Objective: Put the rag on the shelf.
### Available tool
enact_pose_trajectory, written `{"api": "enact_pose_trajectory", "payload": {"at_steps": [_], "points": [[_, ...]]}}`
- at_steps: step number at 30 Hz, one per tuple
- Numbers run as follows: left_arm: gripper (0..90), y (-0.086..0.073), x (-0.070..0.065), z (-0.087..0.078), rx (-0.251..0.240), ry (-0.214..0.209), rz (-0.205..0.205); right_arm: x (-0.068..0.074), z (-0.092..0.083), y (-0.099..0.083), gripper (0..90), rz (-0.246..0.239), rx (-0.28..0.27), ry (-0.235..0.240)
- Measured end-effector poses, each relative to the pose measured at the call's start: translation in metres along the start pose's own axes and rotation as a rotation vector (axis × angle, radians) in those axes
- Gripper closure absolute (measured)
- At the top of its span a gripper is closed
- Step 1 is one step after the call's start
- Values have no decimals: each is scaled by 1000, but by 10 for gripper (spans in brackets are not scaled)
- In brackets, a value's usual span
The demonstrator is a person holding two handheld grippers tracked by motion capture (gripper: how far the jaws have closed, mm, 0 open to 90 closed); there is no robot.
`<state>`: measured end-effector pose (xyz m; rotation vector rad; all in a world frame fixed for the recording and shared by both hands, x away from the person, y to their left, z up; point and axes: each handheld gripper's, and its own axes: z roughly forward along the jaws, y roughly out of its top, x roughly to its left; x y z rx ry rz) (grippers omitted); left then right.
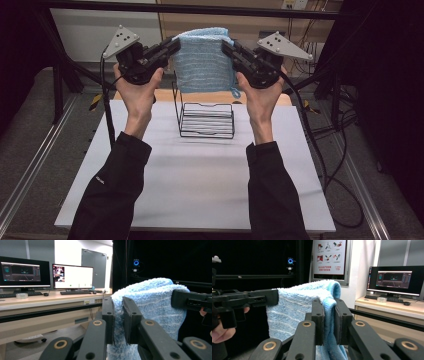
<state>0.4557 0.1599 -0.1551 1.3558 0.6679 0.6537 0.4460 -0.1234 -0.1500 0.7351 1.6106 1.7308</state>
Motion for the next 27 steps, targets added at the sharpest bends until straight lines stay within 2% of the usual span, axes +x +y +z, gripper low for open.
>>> {"api": "enact_pose_trajectory", "payload": {"at_steps": [8, 11, 20, 27], "points": [[808, 9, 6, 8, 3, 23, 14, -8, 13, 7, 808, -2, -8, -6], [808, 11, 8, 12, 4, 32, 14, -10, 17, 9, 808, -17, -14, -8], [808, 17, 14, 25, 19, 63, 43, -19, 30, 14, 808, -14, -15, -15], [808, 17, 21, 34, 25, 76, 50, -26, 38, 13, 808, -1, -14, -19]]}}
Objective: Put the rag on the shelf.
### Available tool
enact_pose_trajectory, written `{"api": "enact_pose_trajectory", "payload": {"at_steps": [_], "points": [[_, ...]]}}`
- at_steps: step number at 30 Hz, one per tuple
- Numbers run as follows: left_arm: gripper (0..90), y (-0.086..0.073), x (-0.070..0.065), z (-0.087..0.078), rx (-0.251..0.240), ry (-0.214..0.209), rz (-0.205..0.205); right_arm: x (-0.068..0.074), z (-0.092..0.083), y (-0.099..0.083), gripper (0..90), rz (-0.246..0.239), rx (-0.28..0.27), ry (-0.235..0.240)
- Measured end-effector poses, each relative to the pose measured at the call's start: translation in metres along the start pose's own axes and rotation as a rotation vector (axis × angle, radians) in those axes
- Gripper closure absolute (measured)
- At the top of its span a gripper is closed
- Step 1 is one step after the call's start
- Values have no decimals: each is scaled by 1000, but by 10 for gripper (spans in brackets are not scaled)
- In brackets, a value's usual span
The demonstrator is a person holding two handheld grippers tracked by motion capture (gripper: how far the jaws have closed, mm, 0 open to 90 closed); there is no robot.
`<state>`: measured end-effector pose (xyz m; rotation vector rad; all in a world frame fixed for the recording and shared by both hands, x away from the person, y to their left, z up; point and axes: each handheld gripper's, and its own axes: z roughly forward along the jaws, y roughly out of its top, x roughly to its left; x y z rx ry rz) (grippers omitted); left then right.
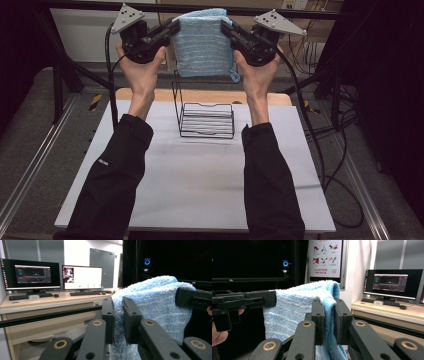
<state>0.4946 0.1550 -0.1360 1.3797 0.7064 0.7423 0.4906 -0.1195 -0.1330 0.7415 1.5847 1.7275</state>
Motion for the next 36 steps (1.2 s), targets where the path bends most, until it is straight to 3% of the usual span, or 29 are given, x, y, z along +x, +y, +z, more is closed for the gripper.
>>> {"api": "enact_pose_trajectory", "payload": {"at_steps": [9, 22, 30, 32, 36], "points": [[808, -8, 12, 10, 17, 2, -9, -6, 12, -7, 808, 6, 24, -1], [808, -22, 19, 27, 82, 11, 20, -21, 25, -29, 808, 33, 76, -13], [807, -39, 23, 32, 115, -10, 10, -25, 24, -45, 809, 32, 110, -11], [807, -44, 22, 32, 127, -17, 29, -25, 22, -49, 809, 33, 121, -11], [807, -53, 21, 29, 136, -29, 27, -25, 18, -58, 809, 52, 126, -4]]}}
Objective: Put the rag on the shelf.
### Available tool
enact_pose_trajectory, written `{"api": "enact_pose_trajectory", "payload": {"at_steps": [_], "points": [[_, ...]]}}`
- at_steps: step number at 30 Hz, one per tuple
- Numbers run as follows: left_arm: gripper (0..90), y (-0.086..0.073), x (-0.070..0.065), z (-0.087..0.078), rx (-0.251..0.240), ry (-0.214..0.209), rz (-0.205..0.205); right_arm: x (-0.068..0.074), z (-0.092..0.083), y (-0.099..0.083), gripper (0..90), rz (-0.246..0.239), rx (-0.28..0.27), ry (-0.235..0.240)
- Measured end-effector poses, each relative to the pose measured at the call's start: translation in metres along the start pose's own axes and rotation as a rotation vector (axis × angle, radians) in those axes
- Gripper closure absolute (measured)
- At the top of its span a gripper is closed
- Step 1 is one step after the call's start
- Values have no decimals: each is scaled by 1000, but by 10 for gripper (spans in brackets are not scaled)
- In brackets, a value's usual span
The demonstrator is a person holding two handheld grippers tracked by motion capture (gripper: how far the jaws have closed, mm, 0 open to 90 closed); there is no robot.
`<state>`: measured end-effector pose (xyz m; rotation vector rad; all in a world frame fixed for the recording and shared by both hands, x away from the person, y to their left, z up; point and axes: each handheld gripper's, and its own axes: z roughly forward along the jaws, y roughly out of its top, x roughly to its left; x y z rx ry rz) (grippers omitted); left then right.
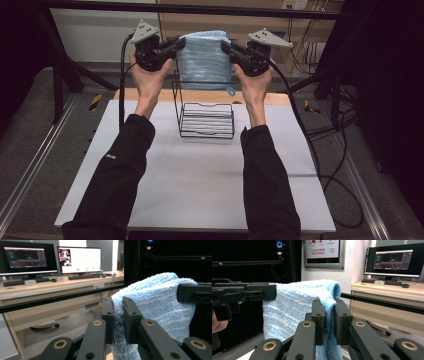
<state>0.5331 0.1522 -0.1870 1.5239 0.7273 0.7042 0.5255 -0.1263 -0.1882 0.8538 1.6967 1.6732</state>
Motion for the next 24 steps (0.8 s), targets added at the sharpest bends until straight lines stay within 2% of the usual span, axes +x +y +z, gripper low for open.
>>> {"api": "enact_pose_trajectory", "payload": {"at_steps": [13, 24], "points": [[807, -26, -1, -10, 16, -41, -5, 6, -5, -27, 807, 11, 36, 13], [806, -40, -4, -16, 24, -76, 0, 9, -16, -40, 806, 0, 53, 27]]}}
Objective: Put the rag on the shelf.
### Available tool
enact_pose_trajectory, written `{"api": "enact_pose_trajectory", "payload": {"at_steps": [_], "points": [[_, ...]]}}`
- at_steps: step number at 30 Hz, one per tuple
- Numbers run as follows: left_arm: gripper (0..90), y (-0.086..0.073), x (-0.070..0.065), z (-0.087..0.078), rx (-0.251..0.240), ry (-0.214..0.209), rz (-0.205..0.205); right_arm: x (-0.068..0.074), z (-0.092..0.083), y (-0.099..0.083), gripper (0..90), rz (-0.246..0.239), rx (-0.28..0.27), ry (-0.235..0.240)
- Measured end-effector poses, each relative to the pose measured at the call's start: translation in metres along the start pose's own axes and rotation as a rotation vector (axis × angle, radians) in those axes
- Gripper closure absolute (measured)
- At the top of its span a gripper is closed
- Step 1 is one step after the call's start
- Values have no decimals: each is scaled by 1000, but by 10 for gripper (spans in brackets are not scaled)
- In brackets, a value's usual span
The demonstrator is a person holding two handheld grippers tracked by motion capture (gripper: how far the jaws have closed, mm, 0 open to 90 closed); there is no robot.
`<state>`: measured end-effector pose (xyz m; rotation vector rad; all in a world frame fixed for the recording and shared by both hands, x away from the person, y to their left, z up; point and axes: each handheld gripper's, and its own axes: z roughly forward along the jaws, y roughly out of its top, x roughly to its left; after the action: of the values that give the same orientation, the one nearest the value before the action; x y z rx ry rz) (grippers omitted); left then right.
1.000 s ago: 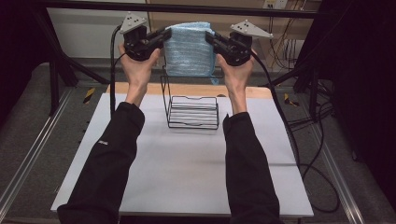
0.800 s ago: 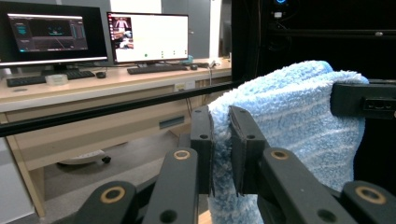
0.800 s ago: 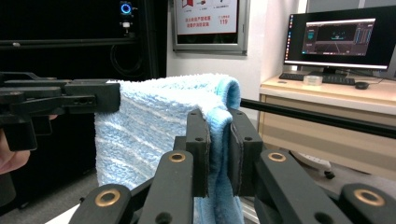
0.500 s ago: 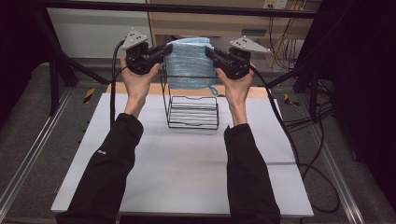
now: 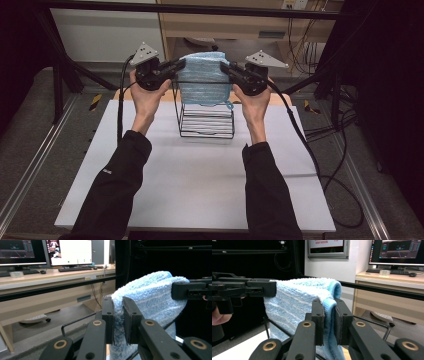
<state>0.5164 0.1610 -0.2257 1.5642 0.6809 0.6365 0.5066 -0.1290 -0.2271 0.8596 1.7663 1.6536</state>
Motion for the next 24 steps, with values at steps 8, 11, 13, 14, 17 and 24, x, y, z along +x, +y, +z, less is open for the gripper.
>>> {"api": "enact_pose_trajectory", "payload": {"at_steps": [8, 11, 13, 14, 17, 24], "points": [[805, -4, -6, -10, 6, -29, 13, 4, -8, -2, 801, -14, 20, 19], [803, -5, -8, -13, 12, -40, 21, 5, -10, -3, 799, -17, 35, 22], [801, -7, -10, -15, 16, -49, 15, 5, -12, -3, 797, -16, 48, 26], [800, -7, -10, -16, 22, -53, 18, 5, -13, -4, 796, -14, 55, 32], [794, -10, -12, -18, 29, -62, 10, 5, -16, -5, 794, -7, 76, 53], [778, -15, -19, -24, 57, -58, 27, 7, -21, -6, 785, -26, 127, 76]]}}
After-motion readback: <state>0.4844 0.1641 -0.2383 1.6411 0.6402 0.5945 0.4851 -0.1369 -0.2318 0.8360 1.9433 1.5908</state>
